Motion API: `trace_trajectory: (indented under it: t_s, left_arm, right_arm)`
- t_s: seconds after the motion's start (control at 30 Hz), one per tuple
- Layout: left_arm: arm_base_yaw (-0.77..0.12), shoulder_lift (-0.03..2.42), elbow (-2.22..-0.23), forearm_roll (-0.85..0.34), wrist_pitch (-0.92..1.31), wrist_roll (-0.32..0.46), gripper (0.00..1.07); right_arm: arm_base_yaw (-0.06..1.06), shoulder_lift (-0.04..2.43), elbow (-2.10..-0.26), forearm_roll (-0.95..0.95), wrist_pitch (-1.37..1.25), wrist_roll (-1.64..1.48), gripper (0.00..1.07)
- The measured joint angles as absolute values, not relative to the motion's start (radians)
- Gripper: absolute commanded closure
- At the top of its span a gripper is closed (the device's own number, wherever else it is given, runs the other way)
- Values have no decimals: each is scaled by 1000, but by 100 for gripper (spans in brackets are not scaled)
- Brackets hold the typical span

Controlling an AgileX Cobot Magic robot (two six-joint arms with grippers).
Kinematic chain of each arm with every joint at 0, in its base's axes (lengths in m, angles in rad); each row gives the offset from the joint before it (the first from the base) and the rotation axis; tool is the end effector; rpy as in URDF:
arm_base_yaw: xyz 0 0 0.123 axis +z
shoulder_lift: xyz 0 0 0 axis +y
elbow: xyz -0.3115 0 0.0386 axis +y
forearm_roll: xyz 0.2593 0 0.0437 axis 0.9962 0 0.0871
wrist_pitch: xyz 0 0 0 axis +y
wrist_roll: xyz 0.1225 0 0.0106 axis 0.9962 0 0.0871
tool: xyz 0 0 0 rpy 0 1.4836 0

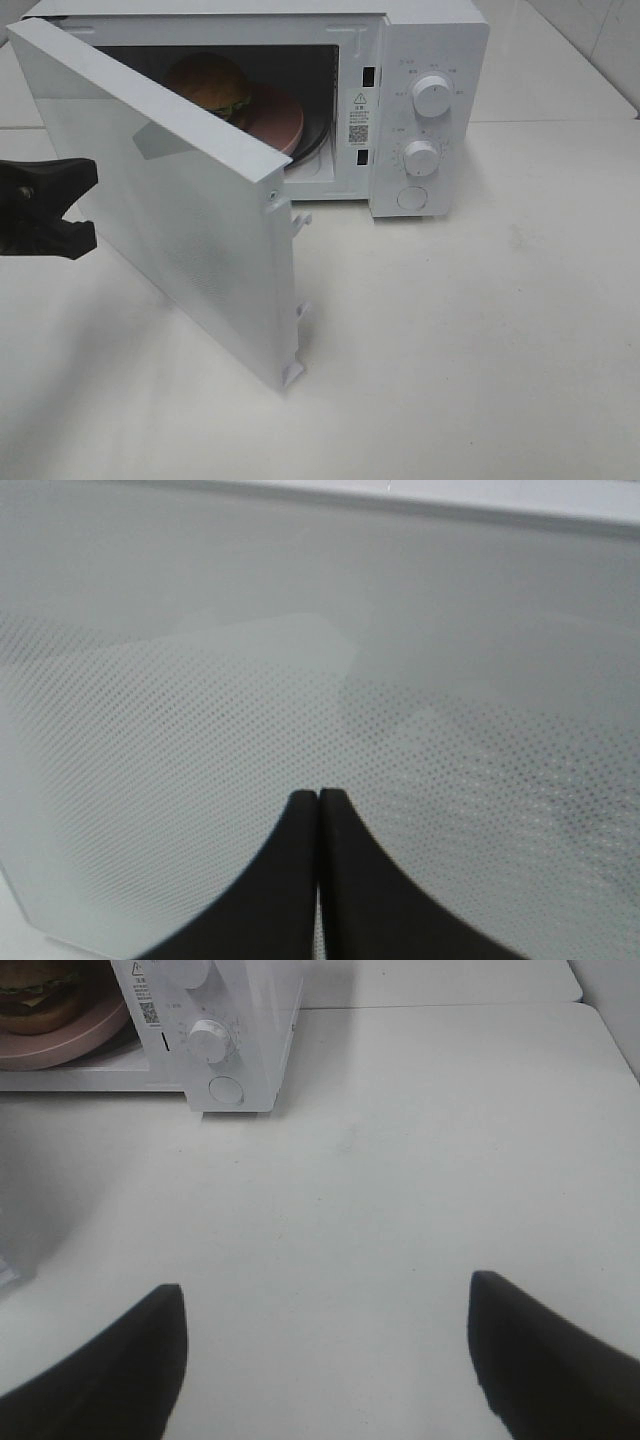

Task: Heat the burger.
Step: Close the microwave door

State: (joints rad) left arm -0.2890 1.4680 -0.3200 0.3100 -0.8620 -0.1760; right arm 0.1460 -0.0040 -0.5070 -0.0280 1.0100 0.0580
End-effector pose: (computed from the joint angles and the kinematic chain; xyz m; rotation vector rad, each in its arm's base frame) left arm 0.2500 -0.1040 0.1917 0.4514 1.7476 -0.3948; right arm 0.0061 -0.0020 0.2760 -0.0866 1.9818 0.0992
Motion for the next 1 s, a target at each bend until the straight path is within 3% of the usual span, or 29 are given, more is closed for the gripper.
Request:
trace_trajectory:
  t_s: [0.1,0.53,1.0]
  left_arm:
    - [-299,1472,-328,298,-865,-176,107]
    - [-513,1629,-515,133,-813,-176,107]
    - [-612,1761,-703,-18,-795,-175,107]
  right_arm:
    - [146,-4,-507,-28,1010,58,32]
    - [146,-4,-507,-28,1010,58,32]
    - [146,-4,-507,-28,1010,58,32]
